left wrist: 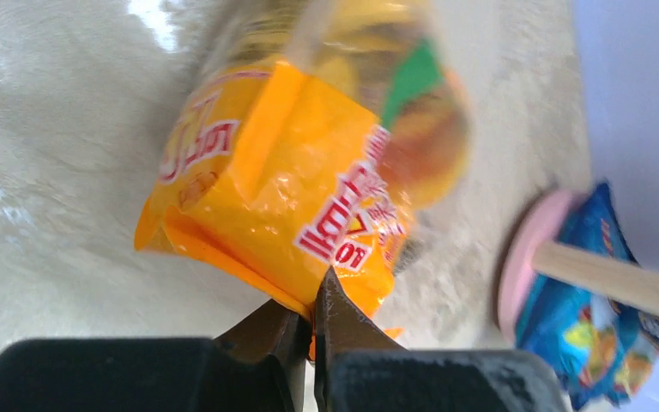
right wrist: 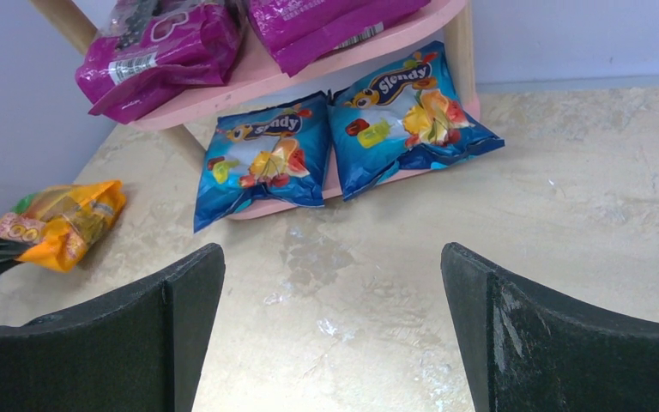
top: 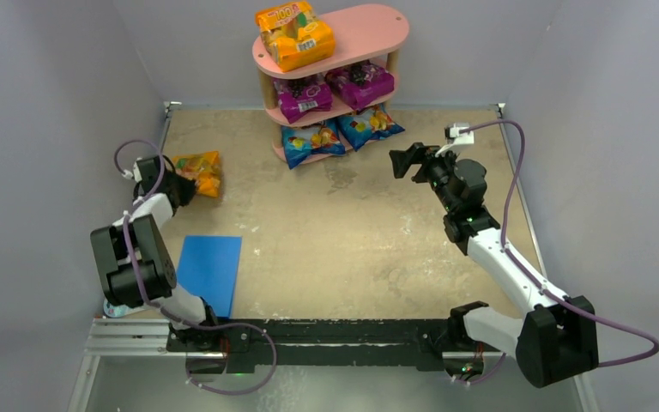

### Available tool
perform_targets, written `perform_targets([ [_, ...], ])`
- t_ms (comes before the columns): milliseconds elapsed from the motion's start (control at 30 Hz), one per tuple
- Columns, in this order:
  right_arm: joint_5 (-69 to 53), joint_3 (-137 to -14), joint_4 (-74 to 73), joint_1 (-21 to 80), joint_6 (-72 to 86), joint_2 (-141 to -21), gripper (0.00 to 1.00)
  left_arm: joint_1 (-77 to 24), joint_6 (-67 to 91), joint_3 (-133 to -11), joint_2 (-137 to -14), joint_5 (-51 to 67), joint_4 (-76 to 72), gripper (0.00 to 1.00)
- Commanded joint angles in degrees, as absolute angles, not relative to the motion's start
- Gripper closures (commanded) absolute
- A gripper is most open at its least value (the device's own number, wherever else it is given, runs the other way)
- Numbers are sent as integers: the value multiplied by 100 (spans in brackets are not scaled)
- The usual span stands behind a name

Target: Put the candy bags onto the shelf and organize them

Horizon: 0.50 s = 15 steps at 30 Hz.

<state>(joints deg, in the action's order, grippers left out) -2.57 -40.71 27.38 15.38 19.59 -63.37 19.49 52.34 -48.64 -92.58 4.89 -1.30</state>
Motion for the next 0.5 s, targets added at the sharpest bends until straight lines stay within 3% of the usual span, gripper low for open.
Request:
perform_targets([
  [0,-477,-3856,3306,1540,1898,-6163,2,1881,4314,-5204,-7886,1318,304,100],
  [267,-1215,-3566,4075,1538,1910,-5969,2,726,5367,-5283,-6105,2137,915,100],
  [467,-2802,-3290,5239,1547,2040,-6283,3,574,5728,-5288,-5077,3100,576,100],
])
